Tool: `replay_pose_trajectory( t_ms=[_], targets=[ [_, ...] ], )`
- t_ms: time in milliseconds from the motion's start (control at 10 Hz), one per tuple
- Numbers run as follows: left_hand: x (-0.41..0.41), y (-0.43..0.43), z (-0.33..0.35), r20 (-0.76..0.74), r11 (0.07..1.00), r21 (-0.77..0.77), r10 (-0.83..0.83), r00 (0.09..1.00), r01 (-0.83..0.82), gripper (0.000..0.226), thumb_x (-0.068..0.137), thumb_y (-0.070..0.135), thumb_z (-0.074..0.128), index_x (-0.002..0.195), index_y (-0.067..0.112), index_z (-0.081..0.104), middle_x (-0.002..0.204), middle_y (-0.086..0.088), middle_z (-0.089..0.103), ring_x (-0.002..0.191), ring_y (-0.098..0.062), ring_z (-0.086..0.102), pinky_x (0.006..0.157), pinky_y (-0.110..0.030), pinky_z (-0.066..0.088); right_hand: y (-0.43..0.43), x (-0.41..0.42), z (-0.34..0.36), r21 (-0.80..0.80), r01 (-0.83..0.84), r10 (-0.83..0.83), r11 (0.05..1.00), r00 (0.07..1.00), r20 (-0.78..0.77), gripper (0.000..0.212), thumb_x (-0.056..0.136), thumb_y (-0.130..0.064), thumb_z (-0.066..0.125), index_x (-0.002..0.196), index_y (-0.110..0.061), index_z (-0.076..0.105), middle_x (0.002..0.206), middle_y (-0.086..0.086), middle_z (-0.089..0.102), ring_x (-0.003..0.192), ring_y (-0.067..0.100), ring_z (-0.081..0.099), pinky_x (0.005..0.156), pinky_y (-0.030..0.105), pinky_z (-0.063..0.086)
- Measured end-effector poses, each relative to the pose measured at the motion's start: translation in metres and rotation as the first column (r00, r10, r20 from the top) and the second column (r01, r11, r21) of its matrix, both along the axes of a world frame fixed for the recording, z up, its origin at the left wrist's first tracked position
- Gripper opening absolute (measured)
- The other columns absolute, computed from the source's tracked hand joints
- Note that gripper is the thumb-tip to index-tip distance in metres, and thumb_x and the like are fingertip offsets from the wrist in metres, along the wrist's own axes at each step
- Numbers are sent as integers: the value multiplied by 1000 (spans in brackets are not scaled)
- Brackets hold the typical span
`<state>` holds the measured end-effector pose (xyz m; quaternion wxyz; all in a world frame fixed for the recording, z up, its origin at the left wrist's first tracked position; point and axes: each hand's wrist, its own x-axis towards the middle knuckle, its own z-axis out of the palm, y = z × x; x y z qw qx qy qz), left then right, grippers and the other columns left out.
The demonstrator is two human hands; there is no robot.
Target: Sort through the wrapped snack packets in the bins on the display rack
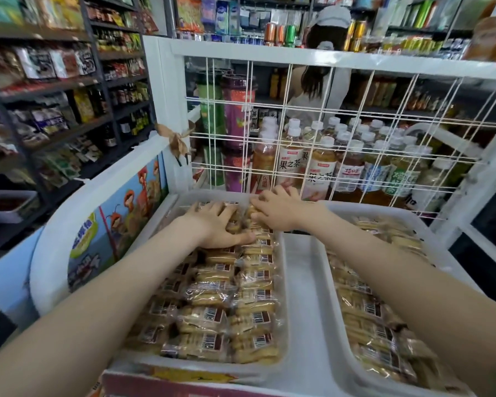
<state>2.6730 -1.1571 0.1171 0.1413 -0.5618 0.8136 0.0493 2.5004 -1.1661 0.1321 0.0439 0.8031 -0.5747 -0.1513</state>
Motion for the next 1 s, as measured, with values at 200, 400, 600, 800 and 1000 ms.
replay_pose_trajectory(
  t_ms=[200, 400, 600, 800, 1000],
  targets=[
    [4, -6, -10, -34, 995, -88, -42, 999, 39, 97, 80, 85, 22, 155, 27, 3, 162, -5, 9, 148, -28, 12, 118, -51, 12, 20, 19, 5, 129, 20, -39, 991, 989, 143, 62, 103, -45, 26, 149, -4, 21, 156, 16, 23, 142, 30, 23, 115, 40, 21],
    [7, -7, -19, -59, 986, -144, -97, 994, 88, 92, 83, 81, 24, 155, 26, 6, 161, -8, 14, 146, -30, 16, 117, -55, 15, 19, 25, -10, 197, 129, -139, 972, 989, 42, 67, 101, -50, 8, 152, -10, -10, 161, 7, -9, 148, 20, -7, 119, 41, -9],
    [6, 2, -12, -62, 987, -137, -90, 994, 80, 91, 85, 80, 22, 155, 24, 6, 161, -10, 12, 147, -30, 15, 117, -57, 12, 25, 29, -7, 187, 147, -160, 971, 985, 57, 65, 101, -51, 7, 154, -14, -2, 162, 3, -2, 149, 18, -2, 117, 46, -9],
    [11, 47, 7, -119, 988, -150, 18, 993, -36, 75, 95, 66, 25, 155, 23, 13, 162, -12, 7, 147, -34, 13, 119, -54, 14, 71, 37, 5, 65, 130, -145, 989, 930, 339, 54, 101, -46, 31, 141, -11, 38, 151, 11, 35, 137, 30, 34, 113, 47, 28],
    [22, 96, -1, -283, 983, -175, 0, 959, -52, 33, 94, 21, 44, 121, 20, 63, 127, -7, 61, 106, -25, 59, 96, -40, 49, 154, 67, 9, 17, 150, -149, 989, 950, 275, 40, 105, -18, 27, 138, -4, 44, 145, 18, 42, 130, 31, 44, 101, 38, 37]
  ],
)
